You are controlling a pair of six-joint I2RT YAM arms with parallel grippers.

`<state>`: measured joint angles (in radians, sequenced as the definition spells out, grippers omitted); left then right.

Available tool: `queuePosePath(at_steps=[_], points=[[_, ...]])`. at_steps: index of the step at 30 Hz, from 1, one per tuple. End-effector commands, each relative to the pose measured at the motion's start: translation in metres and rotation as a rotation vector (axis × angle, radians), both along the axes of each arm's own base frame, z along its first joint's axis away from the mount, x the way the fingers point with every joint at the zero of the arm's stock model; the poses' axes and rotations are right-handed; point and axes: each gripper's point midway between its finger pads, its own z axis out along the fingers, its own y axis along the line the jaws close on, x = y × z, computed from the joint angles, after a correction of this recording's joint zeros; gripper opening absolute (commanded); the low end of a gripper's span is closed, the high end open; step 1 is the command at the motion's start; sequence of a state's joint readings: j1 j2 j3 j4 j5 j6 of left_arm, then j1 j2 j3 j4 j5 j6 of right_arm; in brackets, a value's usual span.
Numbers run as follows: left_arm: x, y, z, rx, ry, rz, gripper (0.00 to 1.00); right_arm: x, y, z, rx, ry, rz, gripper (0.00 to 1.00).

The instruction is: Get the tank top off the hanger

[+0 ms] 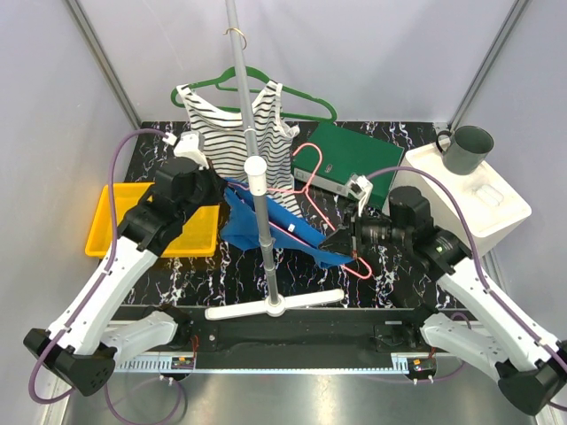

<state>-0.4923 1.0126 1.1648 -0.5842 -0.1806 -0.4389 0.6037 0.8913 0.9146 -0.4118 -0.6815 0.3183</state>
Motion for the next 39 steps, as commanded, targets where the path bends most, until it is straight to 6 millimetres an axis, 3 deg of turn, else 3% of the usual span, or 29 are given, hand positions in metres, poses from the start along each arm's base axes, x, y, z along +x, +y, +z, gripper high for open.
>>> queuePosePath(at_steps=[1, 7, 11, 15, 21, 25, 29, 33, 36, 39], points=[[0.007, 0.036, 0.023, 0.082, -0.054, 0.171, 0.0, -0.025, -0.008, 0.014, 0.061, -0.065, 0.052, 0.0], [0.01, 0.045, 0.018, 0.089, -0.033, 0.22, 0.0, -0.037, -0.016, 0.03, 0.104, -0.117, 0.054, 0.0], [0.008, 0.048, 0.019, 0.096, -0.031, 0.231, 0.0, -0.035, -0.021, 0.038, 0.119, -0.148, 0.001, 0.0], [0.0, 0.034, 0.013, 0.055, -0.01, 0.144, 0.0, -0.008, -0.031, 0.049, 0.137, -0.181, -0.183, 0.0], [-0.02, 0.0, 0.008, -0.055, 0.014, -0.046, 0.0, 0.024, -0.019, 0.051, 0.138, -0.173, -0.256, 0.0], [-0.035, -0.002, 0.011, -0.101, 0.0, -0.086, 0.62, 0.042, -0.006, 0.044, 0.117, -0.199, -0.235, 0.0], [-0.051, 0.01, 0.024, -0.143, -0.057, -0.054, 0.84, 0.058, 0.006, 0.024, 0.072, -0.215, -0.209, 0.0], [-0.068, 0.002, 0.05, -0.275, -0.112, -0.1, 0.83, 0.059, 0.023, 0.005, 0.073, -0.202, -0.107, 0.0], [-0.073, -0.026, 0.068, -0.445, -0.122, -0.203, 0.8, 0.053, 0.038, 0.008, 0.119, -0.22, -0.015, 0.0], [-0.076, -0.052, 0.064, -0.623, -0.044, -0.274, 0.77, 0.054, 0.049, 0.007, 0.119, -0.232, 0.035, 0.0]])
